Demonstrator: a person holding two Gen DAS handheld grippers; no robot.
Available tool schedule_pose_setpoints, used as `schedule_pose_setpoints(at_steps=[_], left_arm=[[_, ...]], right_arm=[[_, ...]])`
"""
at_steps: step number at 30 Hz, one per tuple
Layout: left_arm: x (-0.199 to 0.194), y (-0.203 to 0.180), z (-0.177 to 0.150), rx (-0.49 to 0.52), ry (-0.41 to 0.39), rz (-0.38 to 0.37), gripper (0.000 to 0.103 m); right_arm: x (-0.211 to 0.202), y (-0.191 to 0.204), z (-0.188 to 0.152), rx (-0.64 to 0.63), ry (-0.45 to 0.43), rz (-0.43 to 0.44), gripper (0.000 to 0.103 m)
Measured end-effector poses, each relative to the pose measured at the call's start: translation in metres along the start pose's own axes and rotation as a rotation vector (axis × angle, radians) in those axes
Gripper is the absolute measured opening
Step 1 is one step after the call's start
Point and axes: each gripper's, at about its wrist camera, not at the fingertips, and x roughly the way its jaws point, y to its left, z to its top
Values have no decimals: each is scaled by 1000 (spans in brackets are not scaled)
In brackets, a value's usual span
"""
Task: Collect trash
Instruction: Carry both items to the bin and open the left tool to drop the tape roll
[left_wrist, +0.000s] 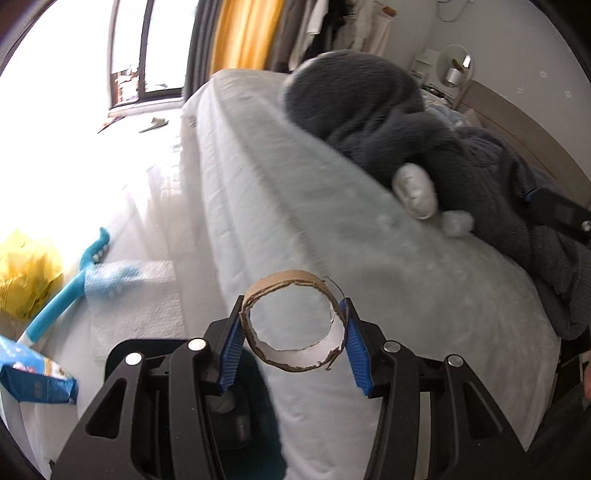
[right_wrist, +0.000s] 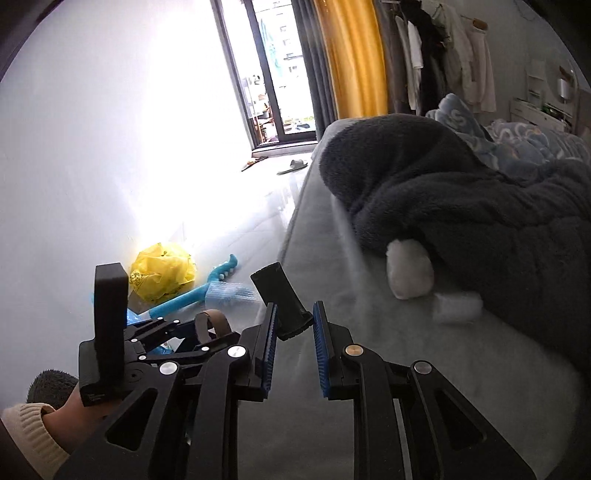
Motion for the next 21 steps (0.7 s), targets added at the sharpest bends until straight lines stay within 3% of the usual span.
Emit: schedule_pose_setpoints(at_steps=[7,21], left_arm=[[4,58,-20,-94,73,61,52],[39,139,-90,-198,383,177,53]], right_arm=[[29,40,0,-45,59,37,19],[76,105,3,-107,145,105,19]])
